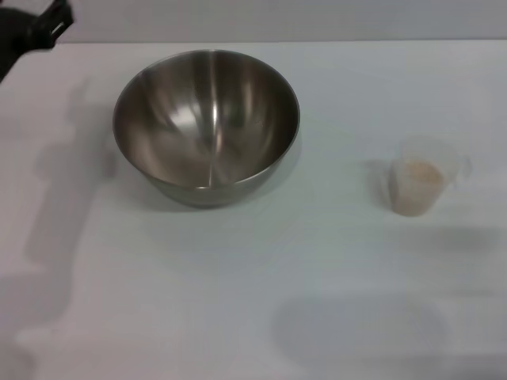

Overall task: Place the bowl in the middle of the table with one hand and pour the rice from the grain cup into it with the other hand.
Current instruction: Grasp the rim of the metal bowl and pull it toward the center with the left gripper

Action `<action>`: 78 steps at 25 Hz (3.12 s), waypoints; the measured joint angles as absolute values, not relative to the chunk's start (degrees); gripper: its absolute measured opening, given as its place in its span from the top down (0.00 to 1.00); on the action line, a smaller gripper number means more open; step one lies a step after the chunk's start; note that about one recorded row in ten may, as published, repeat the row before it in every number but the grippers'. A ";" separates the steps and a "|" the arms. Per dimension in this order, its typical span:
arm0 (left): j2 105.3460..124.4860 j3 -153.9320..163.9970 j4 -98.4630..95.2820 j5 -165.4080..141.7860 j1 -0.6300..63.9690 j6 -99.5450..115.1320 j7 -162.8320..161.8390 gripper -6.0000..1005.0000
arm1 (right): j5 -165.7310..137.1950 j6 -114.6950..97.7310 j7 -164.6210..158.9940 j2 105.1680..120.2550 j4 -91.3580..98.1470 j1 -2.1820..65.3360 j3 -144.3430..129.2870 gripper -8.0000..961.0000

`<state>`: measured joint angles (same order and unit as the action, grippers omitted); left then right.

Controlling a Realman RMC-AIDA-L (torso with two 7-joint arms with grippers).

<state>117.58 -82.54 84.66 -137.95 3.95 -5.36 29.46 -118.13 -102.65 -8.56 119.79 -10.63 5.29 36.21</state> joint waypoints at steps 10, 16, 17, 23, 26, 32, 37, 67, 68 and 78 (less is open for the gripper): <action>118.20 -93.00 89.41 -133.67 11.16 -40.86 30.99 0.17 | -118.13 -101.87 -8.63 119.79 -10.63 5.27 36.21 0.13; 118.42 -90.69 86.44 -133.59 11.07 -38.77 34.27 0.17 | -118.13 -101.29 -8.67 119.79 -10.63 5.27 36.22 0.13; 118.44 -90.42 84.87 -133.58 11.45 -37.68 35.83 0.17 | -118.13 -101.18 -8.68 119.79 -10.63 5.30 36.21 0.13; 118.50 -89.04 81.78 -133.53 12.29 -34.48 37.21 0.17 | -118.13 -101.15 -8.70 119.79 -10.63 5.33 36.21 0.13; 118.45 -89.25 79.65 -133.53 13.58 -34.11 37.24 0.17 | -118.13 -101.15 -8.70 119.79 -10.63 5.37 36.21 0.13; 118.39 -89.32 75.74 -133.49 16.11 -34.21 36.78 0.17 | -117.98 -101.07 -8.70 119.80 -10.63 5.38 36.21 0.13; 118.42 -89.57 74.52 -133.49 16.66 -34.23 36.16 0.17 | -117.91 -100.94 -8.70 119.80 -10.63 5.48 36.21 0.13; 118.36 -91.69 68.03 -133.44 19.59 -34.75 35.34 0.30 | -117.77 -98.82 -8.70 119.74 -10.63 5.92 36.21 0.13; 118.36 -91.69 68.03 -133.44 19.59 -34.75 35.34 0.31 | -117.77 -98.82 -8.70 119.74 -10.63 5.92 36.21 0.13; 118.28 -91.98 68.53 -133.51 19.81 -35.46 36.59 0.63 | -117.81 -98.78 -8.70 119.70 -10.63 6.06 36.21 0.13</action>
<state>118.28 -91.98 68.53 -133.51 19.81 -35.46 36.59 -117.81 -98.78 -8.70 119.70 -10.63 6.06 36.21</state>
